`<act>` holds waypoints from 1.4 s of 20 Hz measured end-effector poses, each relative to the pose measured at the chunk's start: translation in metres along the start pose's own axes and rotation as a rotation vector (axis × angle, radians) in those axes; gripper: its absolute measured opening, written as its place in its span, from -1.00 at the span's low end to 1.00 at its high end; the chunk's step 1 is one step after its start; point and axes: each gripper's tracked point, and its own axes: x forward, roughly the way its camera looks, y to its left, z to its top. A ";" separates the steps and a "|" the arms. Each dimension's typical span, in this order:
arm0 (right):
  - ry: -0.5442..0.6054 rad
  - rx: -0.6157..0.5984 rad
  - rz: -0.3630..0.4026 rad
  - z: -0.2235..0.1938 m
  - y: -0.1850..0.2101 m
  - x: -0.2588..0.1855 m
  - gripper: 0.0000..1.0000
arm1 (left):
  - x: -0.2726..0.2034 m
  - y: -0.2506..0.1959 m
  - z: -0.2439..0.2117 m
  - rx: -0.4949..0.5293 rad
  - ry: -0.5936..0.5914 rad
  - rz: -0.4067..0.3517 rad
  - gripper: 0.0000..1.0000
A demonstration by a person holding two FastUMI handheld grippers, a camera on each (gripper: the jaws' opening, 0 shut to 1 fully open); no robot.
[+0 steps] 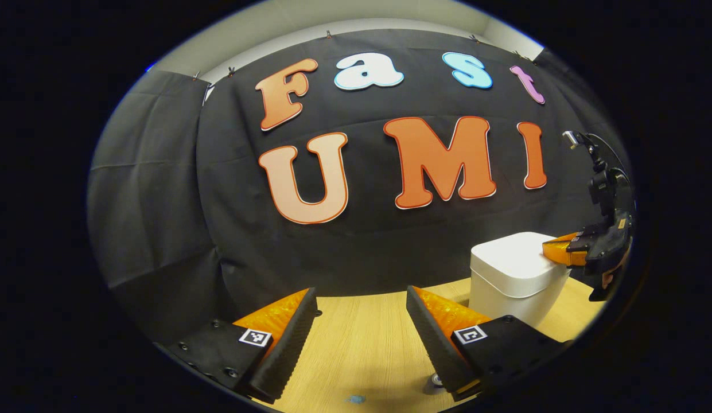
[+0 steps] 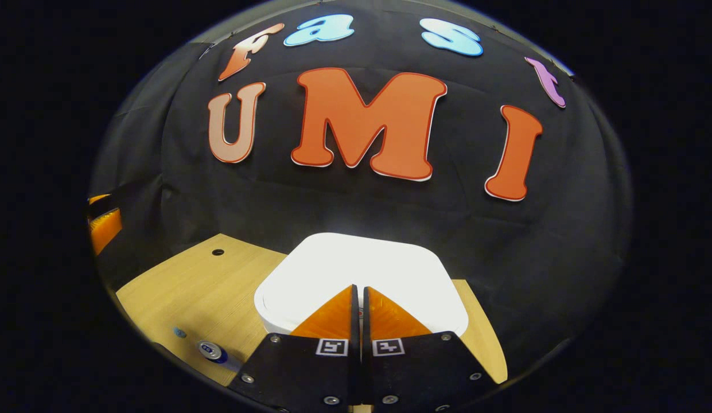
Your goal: Press the lid of the desktop garbage bin to open it, pick up the crumpled paper on the desktop and throw it into the bin, then pick up the pop can on the desktop and drop it into the bin, and finally close the garbage bin lid.
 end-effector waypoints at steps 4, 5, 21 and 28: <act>0.002 -0.033 -0.048 0.005 0.001 -0.001 -0.97 | 0.009 0.018 -0.008 0.032 -0.007 -0.031 0.82; -0.015 -0.050 -0.059 0.011 0.004 -0.002 -0.97 | 0.012 0.021 -0.009 0.037 -0.001 -0.043 0.99; -0.185 -0.100 -0.088 0.068 0.027 -0.011 -0.10 | 0.029 0.039 -0.053 0.043 0.079 -0.100 0.99; -0.227 -0.100 -0.032 0.076 0.052 -0.025 0.42 | 0.030 0.041 -0.071 0.039 0.125 -0.099 0.99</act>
